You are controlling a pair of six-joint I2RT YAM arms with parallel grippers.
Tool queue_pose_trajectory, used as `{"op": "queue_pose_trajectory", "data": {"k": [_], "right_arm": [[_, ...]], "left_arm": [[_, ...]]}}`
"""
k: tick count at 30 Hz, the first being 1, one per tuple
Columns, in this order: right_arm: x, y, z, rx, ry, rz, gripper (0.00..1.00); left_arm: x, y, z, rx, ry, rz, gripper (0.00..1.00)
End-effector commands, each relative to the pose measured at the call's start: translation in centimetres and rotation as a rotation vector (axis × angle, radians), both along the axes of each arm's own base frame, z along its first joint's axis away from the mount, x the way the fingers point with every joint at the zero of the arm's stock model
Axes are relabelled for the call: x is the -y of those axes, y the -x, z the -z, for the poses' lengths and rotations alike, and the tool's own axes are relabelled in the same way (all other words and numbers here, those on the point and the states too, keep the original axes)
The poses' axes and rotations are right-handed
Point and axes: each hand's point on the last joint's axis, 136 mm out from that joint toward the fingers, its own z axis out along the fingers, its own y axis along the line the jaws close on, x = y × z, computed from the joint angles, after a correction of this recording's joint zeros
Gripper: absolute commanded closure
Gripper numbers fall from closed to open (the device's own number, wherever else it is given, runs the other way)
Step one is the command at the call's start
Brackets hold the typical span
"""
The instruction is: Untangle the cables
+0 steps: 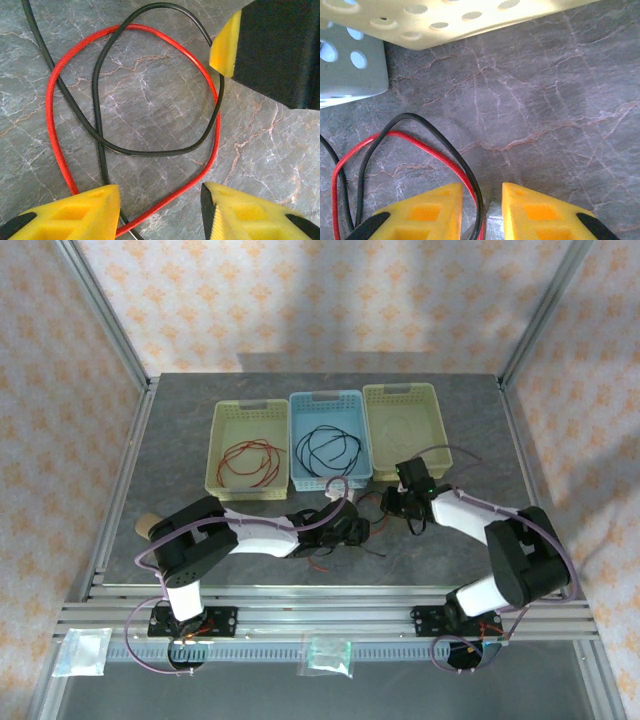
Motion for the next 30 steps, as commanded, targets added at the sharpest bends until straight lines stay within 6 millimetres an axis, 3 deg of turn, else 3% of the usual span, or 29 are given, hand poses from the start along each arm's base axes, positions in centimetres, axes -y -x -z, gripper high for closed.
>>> {"op": "queue_pose_trajectory", "data": {"k": [1,11,19,30], "right_arm": [[-0.5,-0.5,0.0,0.021,-0.019,-0.025,0.72],[-1.3,-1.1,0.4,0.018,-0.051,-0.027,0.74],[-1.5,-1.4,0.5,0.019,-0.066,-0.019,0.84],[-0.3,-1.8,-2.8,0.113,-0.034,0.026,0.97]], "left_arm": [[0.0,0.0,0.6,-0.006,-0.001,-0.005,0.53],[-0.3,-0.1,0.7,-0.004,-0.014,-0.015,0.53],[-0.5,0.0,0.8,-0.005,-0.015,-0.022,0.54],[-0.8,0.0,1.2,-0.007,-0.03,-0.031,0.54]]}}
